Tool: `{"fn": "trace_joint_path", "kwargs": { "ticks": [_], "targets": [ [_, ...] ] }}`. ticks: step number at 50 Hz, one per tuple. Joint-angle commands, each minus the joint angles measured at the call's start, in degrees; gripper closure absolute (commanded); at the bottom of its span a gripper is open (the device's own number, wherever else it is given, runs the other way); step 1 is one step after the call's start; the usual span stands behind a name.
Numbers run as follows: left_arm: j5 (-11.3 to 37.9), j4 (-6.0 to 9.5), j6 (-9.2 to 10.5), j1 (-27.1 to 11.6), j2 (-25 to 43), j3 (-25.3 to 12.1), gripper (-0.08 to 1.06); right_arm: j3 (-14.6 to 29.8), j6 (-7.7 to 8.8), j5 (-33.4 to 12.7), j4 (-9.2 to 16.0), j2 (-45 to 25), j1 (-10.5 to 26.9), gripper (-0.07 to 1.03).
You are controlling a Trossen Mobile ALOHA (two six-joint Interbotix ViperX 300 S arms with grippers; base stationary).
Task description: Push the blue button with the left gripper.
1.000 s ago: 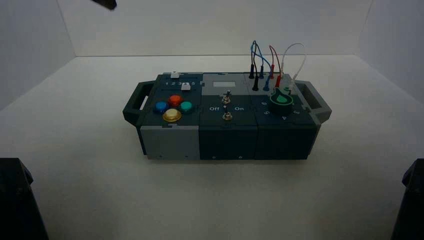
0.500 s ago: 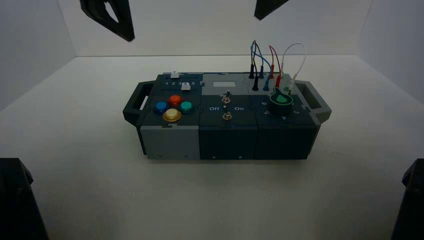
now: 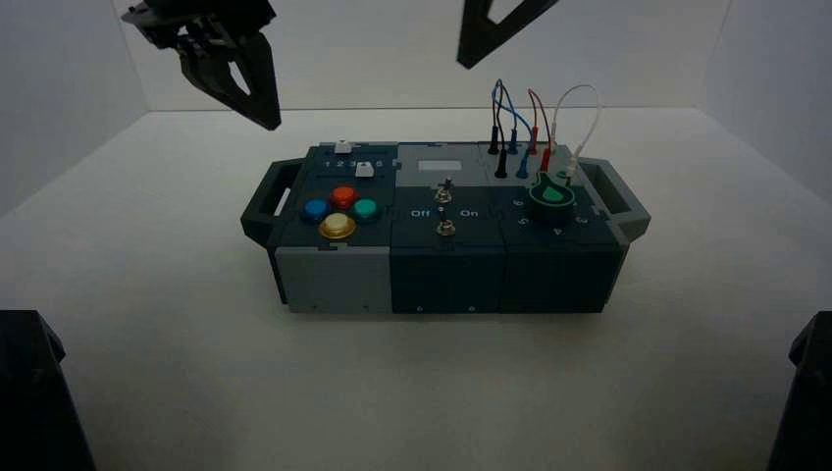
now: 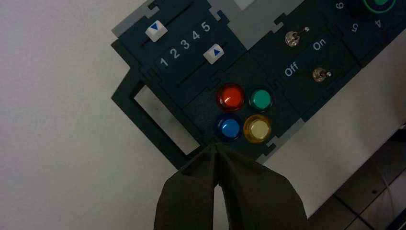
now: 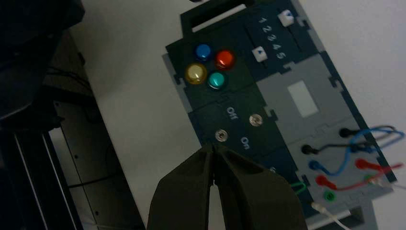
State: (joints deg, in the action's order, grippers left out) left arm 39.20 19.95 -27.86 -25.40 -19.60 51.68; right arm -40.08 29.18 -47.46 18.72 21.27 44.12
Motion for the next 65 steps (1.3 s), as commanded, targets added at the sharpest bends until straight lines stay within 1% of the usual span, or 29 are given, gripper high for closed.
{"fn": "trace_joint_path", "kwargs": {
  "ticks": [1,10,19,26,33,46,65],
  "targets": [
    [-1.93,0.97,0.18,-1.05,1.05,-0.09,1.01,1.58,0.18,0.97,0.35,-0.44,1.23,0.98],
    [-3.6,1.41,0.18,-2.72,4.13,-0.18,1.01,1.14,0.09,0.97,0.35,-0.26,1.32,0.98],
    [-5.54,3.16,0.18,-2.99,7.12,-0.09,1.01,1.05,0.09,0.53,0.44,0.53,1.32,0.98],
    [-6.42,3.43,0.18,-3.52,8.88,0.0,1.01,0.62,0.0,0.18,0.35,0.97,1.32,0.98],
    [-6.59,4.13,0.18,-4.39,10.28,-0.18,1.01,0.62,0.0,-0.09,0.35,1.05,1.32,0.98],
    [-7.65,4.31,0.18,-6.15,13.27,-0.62,1.01,0.0,0.09,-0.44,0.35,1.05,1.41,0.98],
    [-8.79,4.39,0.18,-6.33,16.52,-0.7,1.01,-0.53,0.18,-0.44,0.18,1.14,1.32,0.98]
  ]
}}
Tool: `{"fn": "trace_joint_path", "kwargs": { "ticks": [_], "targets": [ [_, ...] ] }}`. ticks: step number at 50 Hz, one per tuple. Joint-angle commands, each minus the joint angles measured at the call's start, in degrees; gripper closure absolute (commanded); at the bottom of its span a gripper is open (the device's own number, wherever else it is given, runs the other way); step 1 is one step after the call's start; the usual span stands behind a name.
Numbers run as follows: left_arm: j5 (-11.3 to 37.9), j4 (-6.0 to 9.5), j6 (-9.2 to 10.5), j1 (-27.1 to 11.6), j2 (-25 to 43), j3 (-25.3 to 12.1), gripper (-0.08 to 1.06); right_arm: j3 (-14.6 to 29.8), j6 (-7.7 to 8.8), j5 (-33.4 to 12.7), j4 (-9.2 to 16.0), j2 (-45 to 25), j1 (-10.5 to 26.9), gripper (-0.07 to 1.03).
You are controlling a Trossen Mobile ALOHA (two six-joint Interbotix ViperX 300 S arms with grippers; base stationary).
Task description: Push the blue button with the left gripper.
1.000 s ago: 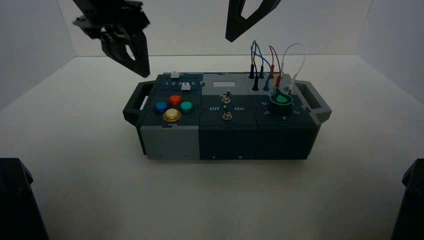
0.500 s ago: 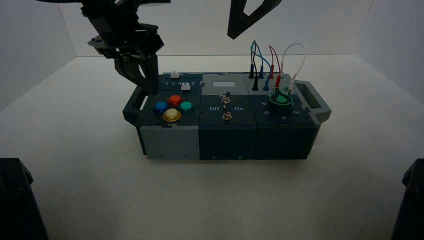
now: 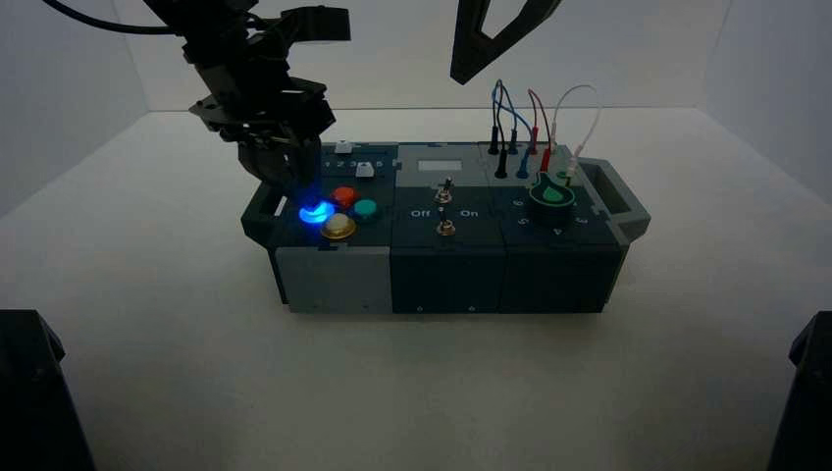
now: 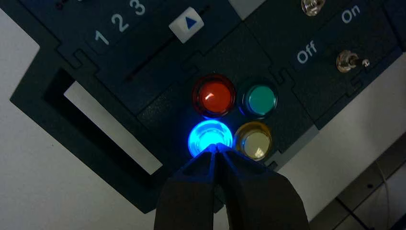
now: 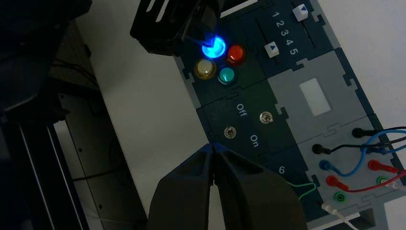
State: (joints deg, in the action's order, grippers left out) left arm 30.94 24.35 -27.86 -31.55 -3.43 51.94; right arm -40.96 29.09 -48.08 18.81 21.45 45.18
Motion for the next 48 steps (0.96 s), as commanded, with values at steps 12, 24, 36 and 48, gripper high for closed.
{"fn": "trace_joint_path", "kwargs": {
  "ticks": [12,24,36,48],
  "targets": [
    [2.37,0.0,0.18,-0.26,-1.14,-2.02,1.01,0.53,0.26,-0.35,-0.18,1.23,0.35,0.98],
    [10.02,-0.97,0.18,-0.26,-5.63,-6.68,1.01,0.44,0.18,-2.11,-0.35,2.81,0.26,0.98],
    [12.22,-1.05,0.09,-0.26,-6.06,-7.56,1.01,0.18,0.09,-3.43,-0.26,4.13,0.26,0.98],
    [12.22,-1.23,0.0,-0.26,-5.54,-7.03,1.01,0.26,0.09,-3.43,-0.35,4.31,0.18,0.98]
  ]
}}
